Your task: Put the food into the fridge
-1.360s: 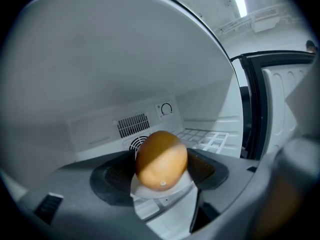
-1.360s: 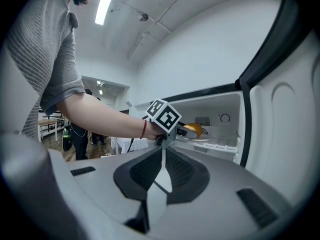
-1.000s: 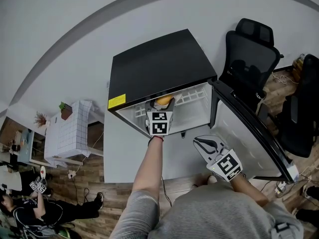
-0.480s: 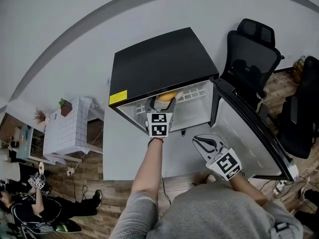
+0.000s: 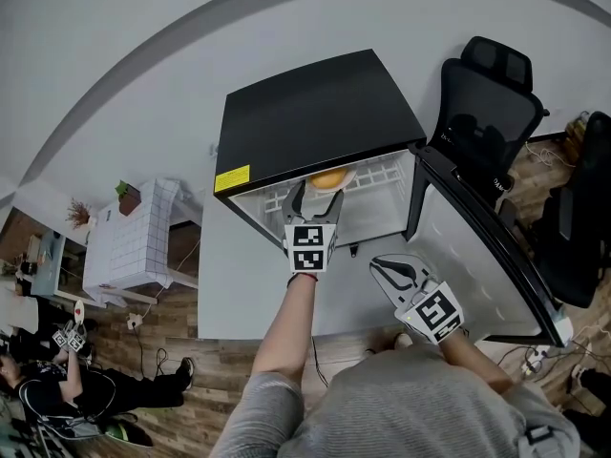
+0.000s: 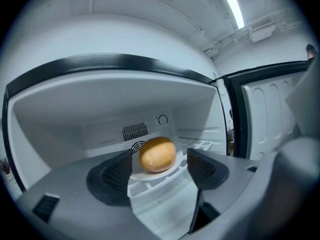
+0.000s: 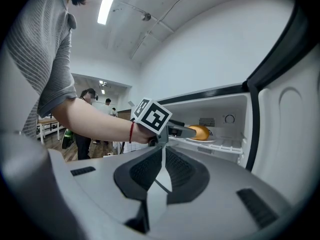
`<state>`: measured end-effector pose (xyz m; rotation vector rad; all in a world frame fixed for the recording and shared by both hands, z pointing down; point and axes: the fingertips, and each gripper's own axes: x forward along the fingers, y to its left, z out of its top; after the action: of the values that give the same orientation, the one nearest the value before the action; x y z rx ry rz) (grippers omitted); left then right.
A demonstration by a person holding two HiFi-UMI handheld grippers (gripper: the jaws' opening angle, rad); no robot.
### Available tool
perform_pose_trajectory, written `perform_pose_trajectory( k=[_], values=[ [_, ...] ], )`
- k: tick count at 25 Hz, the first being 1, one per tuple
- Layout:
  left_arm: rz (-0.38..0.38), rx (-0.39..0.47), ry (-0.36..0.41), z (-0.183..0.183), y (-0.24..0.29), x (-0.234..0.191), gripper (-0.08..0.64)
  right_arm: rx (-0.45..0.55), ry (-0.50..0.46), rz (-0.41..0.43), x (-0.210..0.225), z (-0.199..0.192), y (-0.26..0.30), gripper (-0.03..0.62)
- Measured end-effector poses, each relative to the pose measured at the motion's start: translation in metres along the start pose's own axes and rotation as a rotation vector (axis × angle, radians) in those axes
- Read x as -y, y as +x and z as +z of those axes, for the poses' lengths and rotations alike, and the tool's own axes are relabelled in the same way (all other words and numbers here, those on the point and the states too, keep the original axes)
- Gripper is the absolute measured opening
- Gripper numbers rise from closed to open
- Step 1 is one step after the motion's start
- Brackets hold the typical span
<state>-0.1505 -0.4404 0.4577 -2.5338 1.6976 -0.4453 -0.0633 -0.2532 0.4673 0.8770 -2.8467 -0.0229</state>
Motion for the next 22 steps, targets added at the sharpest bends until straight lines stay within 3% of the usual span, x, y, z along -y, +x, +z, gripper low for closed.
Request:
perform_pose_trajectory(
  k=[11, 19, 22],
  values=[
    [-0.033, 0.054, -0.081, 0.000, -0.045, 0.020, 0.323, 0.035, 0.009, -0.023, 0.002, 0.000, 0.006, 0.014],
    [-0.048, 0.112, -0.131, 0.010, -0.068, 0.031, 0.088, 0.037, 0.001, -0.003, -0.004, 0.000, 0.012, 0.014],
    [-0.059, 0.123, -0.155, 0.012, -0.074, 0.031, 0.036, 0.013, 0.004, -0.016, -0.002, 0.002, 0.012, 0.014]
  ],
)
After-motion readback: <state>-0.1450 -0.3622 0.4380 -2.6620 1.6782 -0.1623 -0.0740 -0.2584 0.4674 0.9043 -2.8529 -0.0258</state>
